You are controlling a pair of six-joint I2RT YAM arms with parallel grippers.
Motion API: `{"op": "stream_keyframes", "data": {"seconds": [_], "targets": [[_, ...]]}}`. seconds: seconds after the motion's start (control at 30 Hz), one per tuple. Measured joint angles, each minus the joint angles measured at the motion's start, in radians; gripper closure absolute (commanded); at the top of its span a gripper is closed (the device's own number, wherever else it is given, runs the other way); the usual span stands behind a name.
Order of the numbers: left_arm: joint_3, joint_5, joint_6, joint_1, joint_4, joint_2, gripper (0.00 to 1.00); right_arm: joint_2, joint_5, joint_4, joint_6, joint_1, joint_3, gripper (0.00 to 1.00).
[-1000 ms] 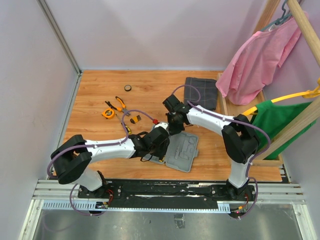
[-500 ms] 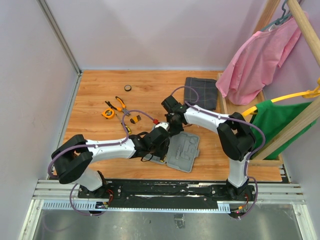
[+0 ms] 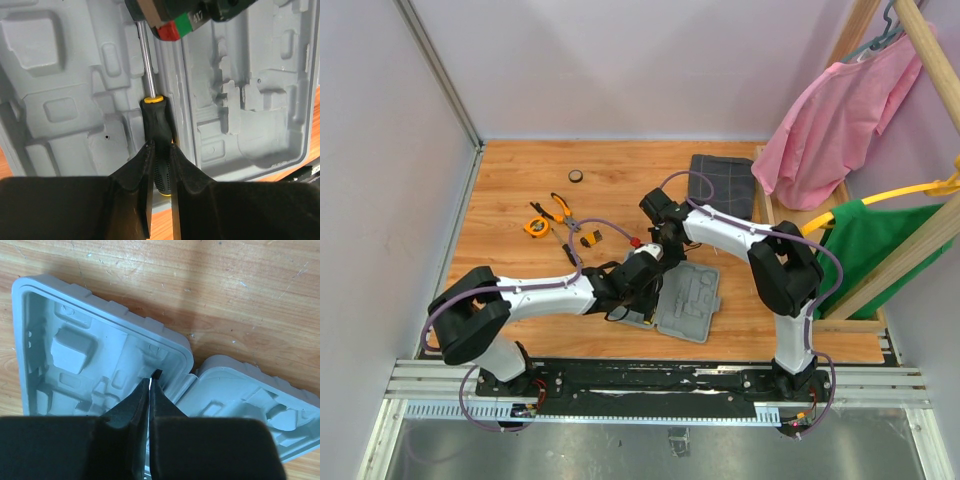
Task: Sort the tools into containers
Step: Adjust the screwdriver in the storage box.
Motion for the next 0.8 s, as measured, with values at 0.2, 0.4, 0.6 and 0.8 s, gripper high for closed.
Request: {"op": "stream_keyframes", "data": {"seconds": [0.2,0.4,0.6,0.8], "targets": [[0.012,0.003,0.000,-0.001,-0.015,0.011,0.83,0.002,0.000,-0.004,0.000,0.000,0.001,0.99],[0.018,0.000,-0.001,-0.012,-0.014,0.033,0.84,0.016,0.001,-0.008,-0.001,0.000,0.003,0.99],[0.025,-0.005,-0.010,-0.020,-0.013,0.044,0.85,0.020,0.002,-0.010,-0.001,0.000,-0.003,0.99],[0.025,-0.006,-0.018,-0.021,-0.010,0.046,0.84,0.006,0.003,0.007,-0.001,0.000,-0.024,0.99]]}}
